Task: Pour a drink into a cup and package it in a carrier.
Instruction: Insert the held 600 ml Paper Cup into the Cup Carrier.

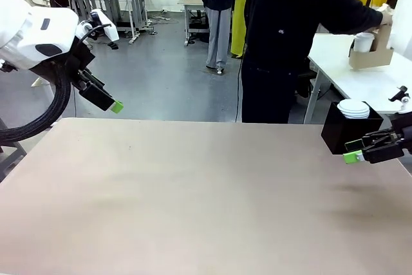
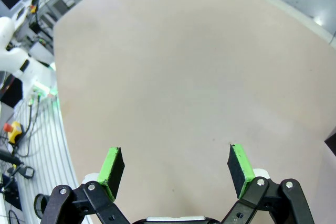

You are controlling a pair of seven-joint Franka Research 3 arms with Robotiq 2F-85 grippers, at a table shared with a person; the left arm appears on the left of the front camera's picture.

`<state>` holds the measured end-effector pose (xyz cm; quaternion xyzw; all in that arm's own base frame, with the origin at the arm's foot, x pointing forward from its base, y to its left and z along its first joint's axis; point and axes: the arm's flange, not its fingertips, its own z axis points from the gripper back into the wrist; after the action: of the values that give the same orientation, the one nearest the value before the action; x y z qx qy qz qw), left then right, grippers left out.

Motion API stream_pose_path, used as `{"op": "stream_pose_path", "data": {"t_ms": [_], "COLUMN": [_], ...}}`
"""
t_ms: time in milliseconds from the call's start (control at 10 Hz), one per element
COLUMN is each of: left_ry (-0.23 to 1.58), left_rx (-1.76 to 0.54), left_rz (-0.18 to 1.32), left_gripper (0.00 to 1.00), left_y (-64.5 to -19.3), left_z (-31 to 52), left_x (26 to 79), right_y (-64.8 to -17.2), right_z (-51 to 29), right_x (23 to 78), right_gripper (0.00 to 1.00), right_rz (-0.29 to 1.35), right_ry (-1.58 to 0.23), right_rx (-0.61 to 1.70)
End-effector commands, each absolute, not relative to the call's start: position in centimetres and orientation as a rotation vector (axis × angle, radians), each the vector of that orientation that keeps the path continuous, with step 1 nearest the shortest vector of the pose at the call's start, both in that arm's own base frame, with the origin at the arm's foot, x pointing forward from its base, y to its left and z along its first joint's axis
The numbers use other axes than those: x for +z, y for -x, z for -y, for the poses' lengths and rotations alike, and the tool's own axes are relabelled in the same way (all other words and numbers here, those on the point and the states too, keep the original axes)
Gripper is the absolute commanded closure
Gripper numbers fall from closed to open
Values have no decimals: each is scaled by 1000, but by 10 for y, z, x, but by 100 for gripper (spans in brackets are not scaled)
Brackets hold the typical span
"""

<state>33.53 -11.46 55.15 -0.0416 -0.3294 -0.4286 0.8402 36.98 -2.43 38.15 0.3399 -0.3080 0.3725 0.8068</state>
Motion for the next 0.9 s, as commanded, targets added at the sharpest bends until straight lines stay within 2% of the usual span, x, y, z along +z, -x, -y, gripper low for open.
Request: {"op": "stream_pose_path", "data": {"t_ms": [0, 800], "left_ry": [78, 78], "left_rx": [-890, -890], "left_rz": [695, 695], "left_gripper": [0, 0], "left_y": [-335, -335], "left_z": [115, 115], "left_x": [552, 552], "right_y": [-371, -371], "right_z": [25, 25], "right_x": [379, 379], "right_gripper": [0, 0], "right_rz": [683, 683], "right_ry": [-733, -733], "right_rx": [806, 806]}}
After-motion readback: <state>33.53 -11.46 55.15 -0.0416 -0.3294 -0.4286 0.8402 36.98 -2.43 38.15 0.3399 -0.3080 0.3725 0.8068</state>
